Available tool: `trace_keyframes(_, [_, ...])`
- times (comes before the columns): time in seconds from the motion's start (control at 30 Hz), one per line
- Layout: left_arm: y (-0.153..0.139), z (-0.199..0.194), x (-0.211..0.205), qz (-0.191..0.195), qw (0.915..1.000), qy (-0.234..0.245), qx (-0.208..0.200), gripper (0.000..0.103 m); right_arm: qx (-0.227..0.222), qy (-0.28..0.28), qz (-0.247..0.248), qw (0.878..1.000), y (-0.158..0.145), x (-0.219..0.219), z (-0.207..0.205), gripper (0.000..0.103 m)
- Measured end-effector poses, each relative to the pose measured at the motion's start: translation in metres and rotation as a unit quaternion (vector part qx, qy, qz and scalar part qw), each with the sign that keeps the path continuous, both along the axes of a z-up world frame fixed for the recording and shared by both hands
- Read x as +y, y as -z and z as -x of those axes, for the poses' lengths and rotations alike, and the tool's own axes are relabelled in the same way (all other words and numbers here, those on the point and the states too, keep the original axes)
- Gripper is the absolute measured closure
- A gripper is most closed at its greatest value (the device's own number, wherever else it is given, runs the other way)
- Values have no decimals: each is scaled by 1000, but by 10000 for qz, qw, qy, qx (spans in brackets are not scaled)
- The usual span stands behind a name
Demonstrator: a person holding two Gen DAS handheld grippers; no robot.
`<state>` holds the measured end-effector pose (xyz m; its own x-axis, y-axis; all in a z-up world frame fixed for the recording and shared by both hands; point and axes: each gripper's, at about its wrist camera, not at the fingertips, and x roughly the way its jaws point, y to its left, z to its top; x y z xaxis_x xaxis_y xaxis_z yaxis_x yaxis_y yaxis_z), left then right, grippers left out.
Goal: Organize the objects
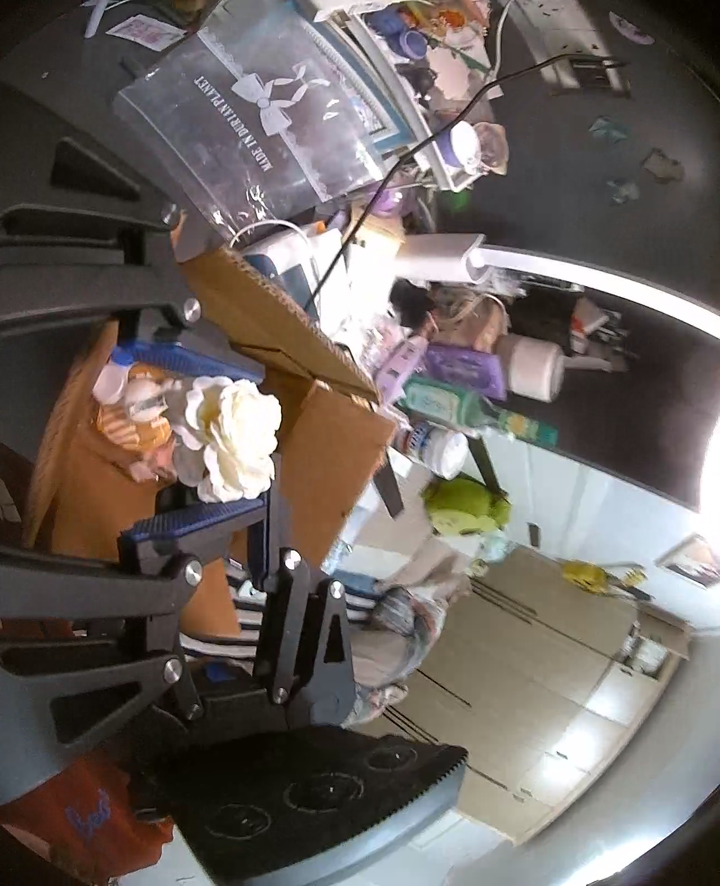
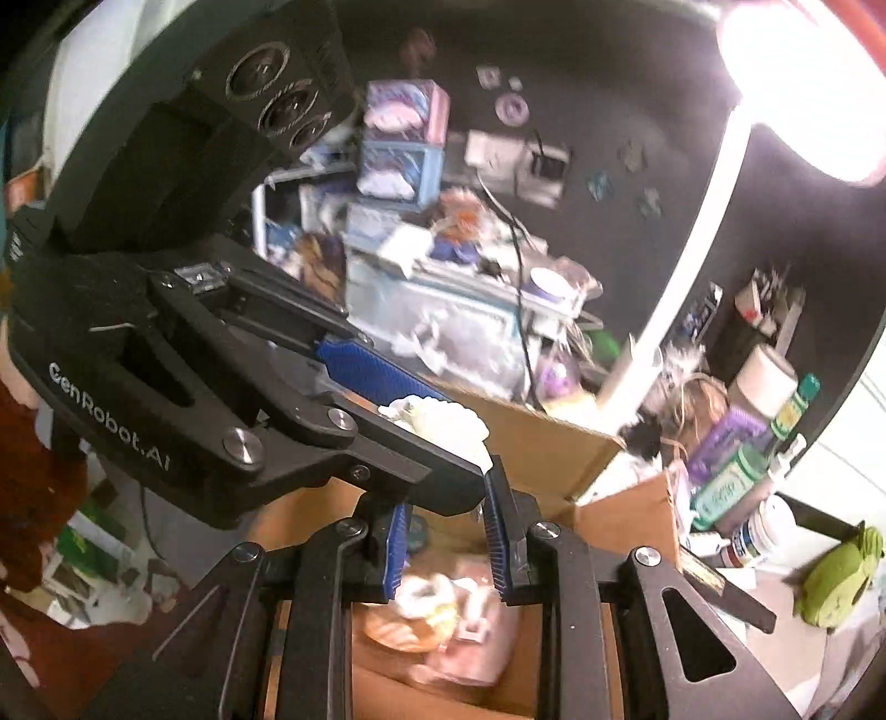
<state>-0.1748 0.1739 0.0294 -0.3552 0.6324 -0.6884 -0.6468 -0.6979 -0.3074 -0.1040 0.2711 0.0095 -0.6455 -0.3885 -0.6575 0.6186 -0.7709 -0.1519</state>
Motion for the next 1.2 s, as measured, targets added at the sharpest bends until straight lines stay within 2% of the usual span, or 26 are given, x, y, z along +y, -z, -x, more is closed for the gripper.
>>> trace_keyframes(0.03, [1, 1, 2, 69, 10000, -27, 25, 56, -50, -2, -43, 10000, 2, 2, 1, 78])
trace_keyframes(0.1, [3, 3, 1, 120, 9998, -108, 69, 34, -148, 11, -197, 9997, 6, 1, 7, 64])
trace_keyframes(0.13, [2, 4, -1, 98, 9998, -147, 108, 31, -158, 18, -234, 9996, 6, 1, 9, 55])
trace_keyframes(0.17, [1, 4, -4, 60, 9997, -179, 138, 28, -165, 19, -264, 9995, 6, 1, 11, 51])
trace_keyframes(0.53, [-20, -16, -40, -134, 9966, -618, 523, 20, -431, 0, 2, 9991, 10, 0, 20, 50])
trace_keyframes(0.67, [-26, -40, -61, -192, 9910, -1043, 820, 7, -610, 66, 152, 9980, 14, -5, 21, 50])
trace_keyframes(0.73, [-29, -54, -72, -213, 9858, -1338, 994, 1, -445, 183, 186, 9987, 10, -5, 18, 50])
trace_keyframes(0.8, [-32, -71, -83, -237, 9778, -1704, 1192, 1, -363, 259, 243, 9987, 6, -5, 14, 48])
trace_keyframes(0.87, [-33, -83, -93, -164, 9695, -2075, 1297, 1, -306, 279, 422, 9982, 0, -4, 9, 37])
trace_keyframes(1.0, [-28, -103, -111, -12, 9481, -2882, 1343, 1, -35, 207, 737, 9971, -10, -1, -5, 30])
trace_keyframes(1.03, [-26, -107, -116, -11, 9427, -3052, 1348, 1, 16, 165, 835, 9964, -11, -1, -9, 26])
trace_keyframes(1.07, [-24, -110, -118, -19, 9401, -3124, 1365, 1, 84, 92, 967, 9952, -13, 1, -14, 19])
trace_keyframes(1.17, [-17, -123, -124, 24, 9270, -3418, 1545, 1, 268, -59, 1191, 9925, -14, 4, -25, 8])
trace_keyframes(1.2, [-16, -126, -125, 63, 9238, -3486, 1585, 1, 338, -117, 1250, 9915, -13, 6, -28, 7])
